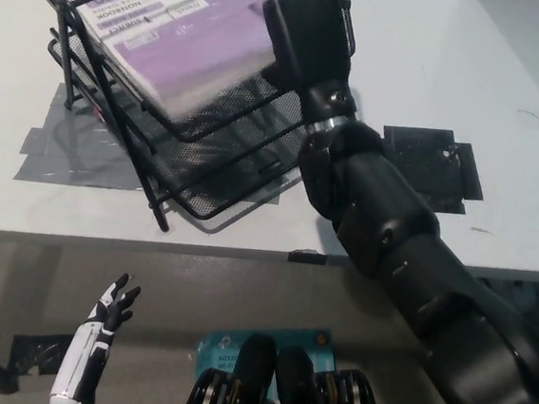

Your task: A person hands a notebook to the robot and the robot grabs it with its right hand and places it in the file tray kept in the centre of the desk infront of it.

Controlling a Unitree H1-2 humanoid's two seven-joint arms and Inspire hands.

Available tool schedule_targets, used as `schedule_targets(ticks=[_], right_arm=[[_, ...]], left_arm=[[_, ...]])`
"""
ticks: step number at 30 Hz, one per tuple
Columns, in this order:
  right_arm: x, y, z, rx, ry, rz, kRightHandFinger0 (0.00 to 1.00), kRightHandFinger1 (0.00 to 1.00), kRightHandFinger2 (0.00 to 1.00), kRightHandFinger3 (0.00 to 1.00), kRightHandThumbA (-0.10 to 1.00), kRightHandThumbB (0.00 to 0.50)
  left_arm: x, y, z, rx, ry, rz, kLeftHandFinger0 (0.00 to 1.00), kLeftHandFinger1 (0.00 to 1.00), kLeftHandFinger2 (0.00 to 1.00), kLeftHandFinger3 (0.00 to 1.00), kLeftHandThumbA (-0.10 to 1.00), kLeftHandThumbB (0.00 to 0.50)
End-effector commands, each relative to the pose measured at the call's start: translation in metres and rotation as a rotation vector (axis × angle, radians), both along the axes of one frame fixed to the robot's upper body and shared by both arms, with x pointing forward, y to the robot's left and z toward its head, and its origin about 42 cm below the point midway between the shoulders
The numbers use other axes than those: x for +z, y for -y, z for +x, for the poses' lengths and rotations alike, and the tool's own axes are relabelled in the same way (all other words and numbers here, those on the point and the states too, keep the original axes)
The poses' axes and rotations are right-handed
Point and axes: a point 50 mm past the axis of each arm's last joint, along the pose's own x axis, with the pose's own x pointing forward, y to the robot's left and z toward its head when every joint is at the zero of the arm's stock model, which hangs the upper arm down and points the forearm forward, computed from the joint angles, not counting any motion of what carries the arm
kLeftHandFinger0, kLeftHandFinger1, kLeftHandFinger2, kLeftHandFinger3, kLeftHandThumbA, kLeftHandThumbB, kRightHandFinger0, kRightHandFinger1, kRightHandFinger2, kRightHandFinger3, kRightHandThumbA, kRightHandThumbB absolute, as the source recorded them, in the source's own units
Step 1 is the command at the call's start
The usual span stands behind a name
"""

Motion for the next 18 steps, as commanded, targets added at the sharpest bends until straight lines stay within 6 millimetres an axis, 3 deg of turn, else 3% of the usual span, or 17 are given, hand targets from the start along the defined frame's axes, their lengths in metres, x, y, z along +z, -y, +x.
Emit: schedule_targets(ticks=[1,7,11,13,16,17,18], right_arm=[[0.088,0.023,0.003,0.045,-0.511,-0.316,1.0,1.0,1.0,1.0,1.0,0.5],[0.123,0.053,-0.021,0.085,-0.581,-0.405,1.0,1.0,1.0,1.0,1.0,0.5],[0.153,0.079,-0.039,0.137,-0.646,-0.45,1.0,1.0,1.0,1.0,0.97,0.5],[0.18,0.094,-0.052,0.151,-0.715,-0.499,1.0,1.0,1.0,1.0,0.96,0.5],[0.197,0.101,-0.062,0.168,-0.734,-0.55,1.0,1.0,1.0,1.0,0.94,0.5],[0.212,0.105,-0.07,0.187,-0.755,-0.573,1.0,1.0,1.0,1.0,0.89,0.5],[0.233,0.111,-0.082,0.222,-0.799,-0.583,1.0,1.0,1.0,1.0,0.76,0.5]], left_arm=[[0.016,-0.003,0.01,-0.036,0.085,0.038,1.0,1.0,0.93,1.0,1.0,0.468],[0.016,-0.003,0.012,-0.033,0.08,0.029,1.0,1.0,0.91,1.0,1.0,0.482],[0.019,-0.003,0.016,-0.04,0.091,0.024,1.0,1.0,0.89,1.0,1.0,0.482],[0.021,-0.003,0.018,-0.043,0.093,0.023,1.0,1.0,0.87,1.0,1.0,0.494],[0.023,-0.004,0.02,-0.045,0.099,0.028,1.0,1.0,0.87,1.0,1.0,0.493],[0.023,-0.005,0.02,-0.044,0.099,0.029,1.0,1.0,0.86,1.0,1.0,0.479],[0.024,-0.006,0.023,-0.042,0.103,0.031,1.0,1.0,0.85,1.0,1.0,0.472]])
